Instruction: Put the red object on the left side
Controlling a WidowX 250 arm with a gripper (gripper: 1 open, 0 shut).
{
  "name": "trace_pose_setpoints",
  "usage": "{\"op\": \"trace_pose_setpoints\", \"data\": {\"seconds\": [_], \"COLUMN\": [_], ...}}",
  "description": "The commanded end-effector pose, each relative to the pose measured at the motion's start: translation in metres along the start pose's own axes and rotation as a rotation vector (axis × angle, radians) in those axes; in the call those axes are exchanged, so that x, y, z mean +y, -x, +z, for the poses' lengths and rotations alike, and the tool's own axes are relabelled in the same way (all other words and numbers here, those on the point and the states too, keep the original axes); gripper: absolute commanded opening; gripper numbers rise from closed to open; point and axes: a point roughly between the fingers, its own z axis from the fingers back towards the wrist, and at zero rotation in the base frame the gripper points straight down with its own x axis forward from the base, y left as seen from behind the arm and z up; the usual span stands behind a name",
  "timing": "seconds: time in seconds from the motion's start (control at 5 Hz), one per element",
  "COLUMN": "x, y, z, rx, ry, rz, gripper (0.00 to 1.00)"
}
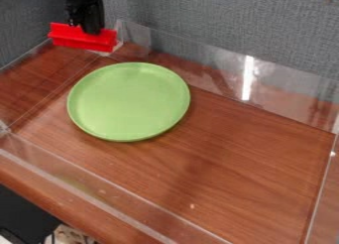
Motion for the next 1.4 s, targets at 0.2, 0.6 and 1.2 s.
{"op": "trace_pose_setpoints", "data": {"seconds": [0.2,0.6,1.2], "x": [-0.011,-0.031,-0.025], "y": [-0.002,0.006,0.004], "z": [0.004,-0.010,-0.008], "rx": [-0.059,-0.083,-0.091], "ry": [0.051,0.032,0.019], "rz": [0.082,0.149,0.262], "gripper": [0.00,0.00,0.00]}}
